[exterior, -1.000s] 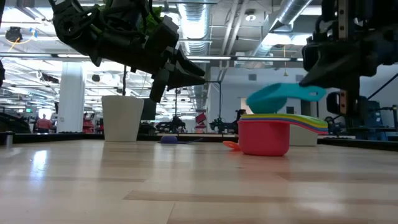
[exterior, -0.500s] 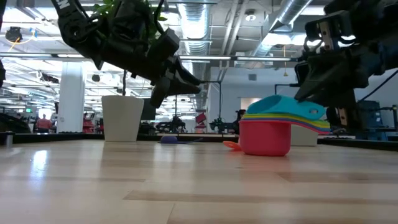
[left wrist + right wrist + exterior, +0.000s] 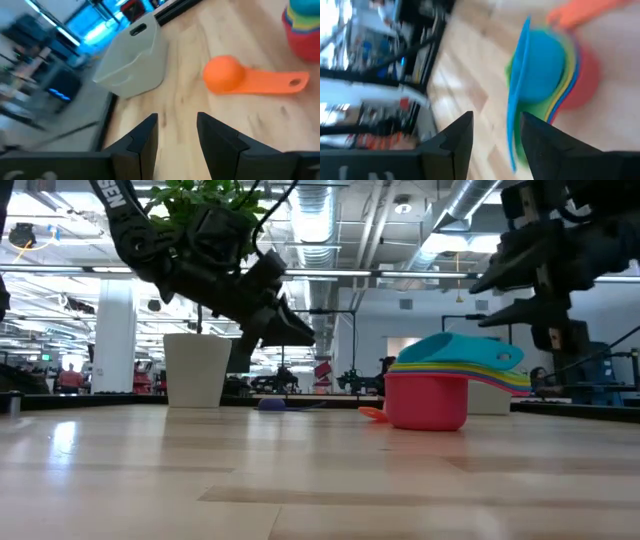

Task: Nest measuring cups in basket
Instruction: Stack the orange measuring cup on top of the light blue measuring cup

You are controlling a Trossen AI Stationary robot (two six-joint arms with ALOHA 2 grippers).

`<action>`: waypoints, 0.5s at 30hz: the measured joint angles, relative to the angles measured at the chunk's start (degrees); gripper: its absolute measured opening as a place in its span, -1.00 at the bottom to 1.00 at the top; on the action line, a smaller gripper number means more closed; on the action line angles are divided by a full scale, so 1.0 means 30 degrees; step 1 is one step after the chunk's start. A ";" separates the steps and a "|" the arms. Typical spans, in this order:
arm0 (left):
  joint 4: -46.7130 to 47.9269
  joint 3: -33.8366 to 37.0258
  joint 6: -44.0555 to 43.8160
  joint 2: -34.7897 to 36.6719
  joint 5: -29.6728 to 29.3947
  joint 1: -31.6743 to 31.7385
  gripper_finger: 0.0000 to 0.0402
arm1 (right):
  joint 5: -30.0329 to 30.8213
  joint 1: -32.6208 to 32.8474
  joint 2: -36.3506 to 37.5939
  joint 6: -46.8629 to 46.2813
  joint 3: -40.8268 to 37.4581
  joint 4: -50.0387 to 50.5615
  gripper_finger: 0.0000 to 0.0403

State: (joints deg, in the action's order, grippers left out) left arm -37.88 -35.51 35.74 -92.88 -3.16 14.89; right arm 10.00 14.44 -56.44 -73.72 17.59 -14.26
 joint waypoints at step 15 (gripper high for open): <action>-0.0194 -0.0160 0.1010 0.0000 0.5338 -0.2152 -0.35 | 0.4126 -0.4798 0.0484 0.4154 0.0732 0.2638 -0.17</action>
State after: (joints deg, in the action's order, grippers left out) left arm -38.47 -35.99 38.77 -92.88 12.85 8.44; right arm 22.38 0.05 -54.98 -61.26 19.79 -6.35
